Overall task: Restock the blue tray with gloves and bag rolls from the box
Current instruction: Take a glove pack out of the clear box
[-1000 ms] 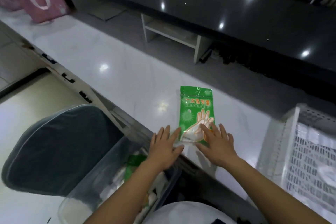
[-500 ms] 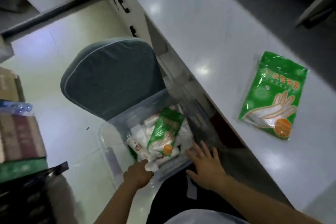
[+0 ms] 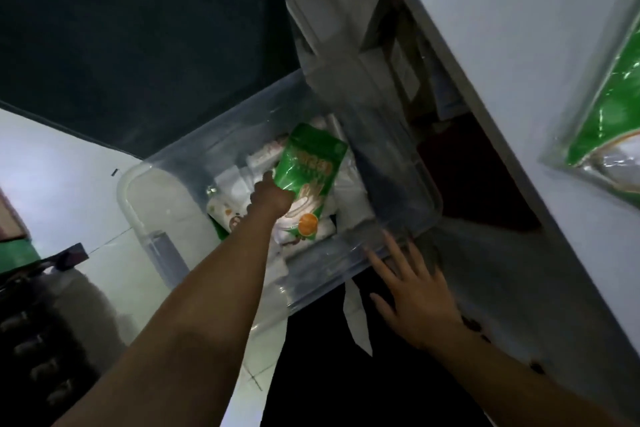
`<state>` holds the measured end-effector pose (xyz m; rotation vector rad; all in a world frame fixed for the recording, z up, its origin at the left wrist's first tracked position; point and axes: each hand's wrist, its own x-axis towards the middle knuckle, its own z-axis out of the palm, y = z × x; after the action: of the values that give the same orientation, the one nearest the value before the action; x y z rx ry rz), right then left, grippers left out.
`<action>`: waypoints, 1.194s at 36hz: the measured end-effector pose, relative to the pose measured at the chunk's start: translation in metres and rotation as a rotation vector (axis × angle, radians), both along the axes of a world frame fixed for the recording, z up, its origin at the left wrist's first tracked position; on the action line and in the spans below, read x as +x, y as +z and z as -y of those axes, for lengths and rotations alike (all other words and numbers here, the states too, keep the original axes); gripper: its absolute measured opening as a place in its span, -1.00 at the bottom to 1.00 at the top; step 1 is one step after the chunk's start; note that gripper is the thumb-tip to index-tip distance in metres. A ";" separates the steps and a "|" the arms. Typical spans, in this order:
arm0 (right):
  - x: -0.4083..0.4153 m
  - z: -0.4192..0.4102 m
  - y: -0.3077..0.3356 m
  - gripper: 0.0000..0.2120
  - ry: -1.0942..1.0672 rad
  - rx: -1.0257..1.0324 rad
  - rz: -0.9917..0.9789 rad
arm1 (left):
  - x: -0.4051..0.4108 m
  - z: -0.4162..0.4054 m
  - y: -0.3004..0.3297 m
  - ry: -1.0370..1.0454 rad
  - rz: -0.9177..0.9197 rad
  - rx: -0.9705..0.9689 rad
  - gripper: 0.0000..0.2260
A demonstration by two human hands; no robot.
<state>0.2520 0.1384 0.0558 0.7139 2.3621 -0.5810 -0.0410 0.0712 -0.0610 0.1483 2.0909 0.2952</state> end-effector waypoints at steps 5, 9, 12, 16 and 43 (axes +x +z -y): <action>0.005 0.004 -0.010 -0.22 0.032 0.093 -0.036 | -0.010 -0.014 -0.027 0.023 -0.022 0.045 -0.61; 0.004 0.000 -0.005 -0.24 0.056 0.064 -0.030 | -0.009 -0.010 -0.020 -0.071 -0.048 0.076 -0.58; 0.002 -0.007 0.001 -0.29 0.080 -0.008 0.007 | -0.006 -0.004 0.002 -0.113 -0.063 0.112 -0.56; -0.008 -0.017 0.024 -0.31 0.088 -0.069 0.066 | -0.002 0.009 0.054 -0.043 -0.138 0.174 -0.58; -0.025 -0.119 0.300 -0.65 -1.114 -0.908 -0.867 | 0.086 -0.016 0.378 0.289 0.395 0.870 -0.51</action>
<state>0.2271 0.2570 0.3555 1.4349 1.6895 -2.6139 0.0452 0.0872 0.3173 0.2734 1.4683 1.2902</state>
